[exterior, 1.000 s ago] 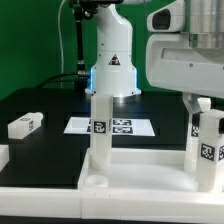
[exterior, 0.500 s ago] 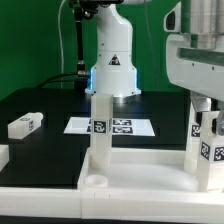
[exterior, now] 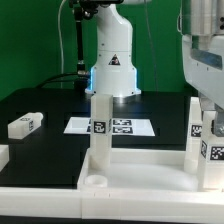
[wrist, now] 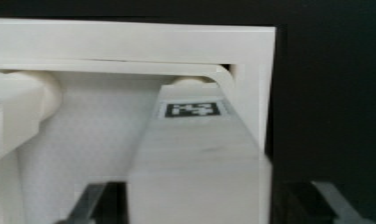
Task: Assemble desk
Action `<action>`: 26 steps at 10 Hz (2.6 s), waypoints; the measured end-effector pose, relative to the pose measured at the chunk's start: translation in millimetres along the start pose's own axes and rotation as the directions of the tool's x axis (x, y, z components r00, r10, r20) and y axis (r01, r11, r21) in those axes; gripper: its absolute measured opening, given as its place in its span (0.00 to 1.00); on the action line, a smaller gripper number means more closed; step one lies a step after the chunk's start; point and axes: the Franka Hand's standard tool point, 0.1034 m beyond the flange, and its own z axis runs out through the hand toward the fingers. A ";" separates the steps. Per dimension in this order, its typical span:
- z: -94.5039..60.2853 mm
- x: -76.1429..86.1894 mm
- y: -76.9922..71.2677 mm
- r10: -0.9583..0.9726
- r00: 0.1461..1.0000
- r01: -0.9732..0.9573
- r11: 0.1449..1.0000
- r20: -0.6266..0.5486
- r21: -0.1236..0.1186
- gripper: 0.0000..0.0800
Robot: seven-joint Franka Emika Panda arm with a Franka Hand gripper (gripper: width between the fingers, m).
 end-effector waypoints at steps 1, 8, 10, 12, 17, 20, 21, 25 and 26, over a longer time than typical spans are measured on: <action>0.1 0.0 0.0 -0.047 0.999 0.047 0.999 0.000 0.000 0.66; 2.9 -11.3 3.8 -0.643 0.766 0.642 0.766 -0.003 -0.014 0.81; 2.9 -10.9 3.7 -0.729 0.684 0.729 0.684 -0.002 -0.014 0.81; 2.9 -10.0 3.6 -0.835 0.550 0.835 0.550 0.001 -0.014 0.81; 0.6 -11.0 0.5 -0.992 0.125 0.992 0.125 -0.013 -0.031 0.81; 1.0 -8.8 0.3 -0.999 -0.041 0.998 -0.040 -0.007 -0.044 0.81; 1.0 -8.7 0.3 -0.999 -0.038 0.998 -0.038 -0.008 -0.044 0.70; 1.0 -6.8 0.0 -0.999 -0.036 0.998 -0.035 -0.008 -0.045 0.36; 1.0 -6.6 0.0 -1.000 -0.021 0.999 -0.021 -0.008 -0.045 0.36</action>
Offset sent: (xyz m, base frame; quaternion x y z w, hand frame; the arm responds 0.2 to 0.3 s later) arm -0.0106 0.0020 -0.0042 -0.0346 0.0188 -0.2291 0.9726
